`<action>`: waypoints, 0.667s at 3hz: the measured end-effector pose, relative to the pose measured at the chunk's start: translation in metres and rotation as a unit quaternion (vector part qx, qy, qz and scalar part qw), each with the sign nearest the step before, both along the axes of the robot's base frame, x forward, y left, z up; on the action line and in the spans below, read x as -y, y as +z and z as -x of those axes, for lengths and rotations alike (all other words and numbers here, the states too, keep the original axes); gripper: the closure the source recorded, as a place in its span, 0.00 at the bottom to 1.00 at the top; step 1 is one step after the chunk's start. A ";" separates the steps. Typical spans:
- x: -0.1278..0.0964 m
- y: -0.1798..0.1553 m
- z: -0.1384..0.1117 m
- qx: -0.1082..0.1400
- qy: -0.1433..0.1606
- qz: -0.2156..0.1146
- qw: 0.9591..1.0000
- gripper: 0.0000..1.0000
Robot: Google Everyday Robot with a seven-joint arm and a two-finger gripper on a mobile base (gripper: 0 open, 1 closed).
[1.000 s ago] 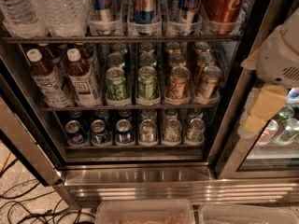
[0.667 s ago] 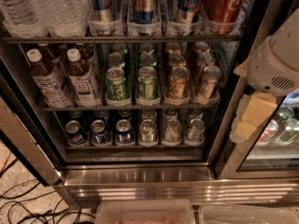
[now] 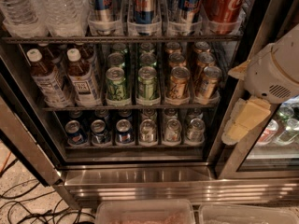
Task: Pick redbull can from top shelf of fridge
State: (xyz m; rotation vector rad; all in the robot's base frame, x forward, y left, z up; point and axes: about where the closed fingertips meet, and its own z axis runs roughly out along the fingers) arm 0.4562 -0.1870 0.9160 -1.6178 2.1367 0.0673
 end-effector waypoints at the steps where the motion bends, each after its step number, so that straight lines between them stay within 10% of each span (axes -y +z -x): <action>1: -0.009 -0.004 -0.003 -0.004 0.005 -0.025 1.000 0.00; 2: -0.013 -0.016 -0.003 0.001 -0.006 -0.086 0.996 0.00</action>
Offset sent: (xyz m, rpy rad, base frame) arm 0.0042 0.0167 -0.0236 0.3940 -0.0278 -0.0690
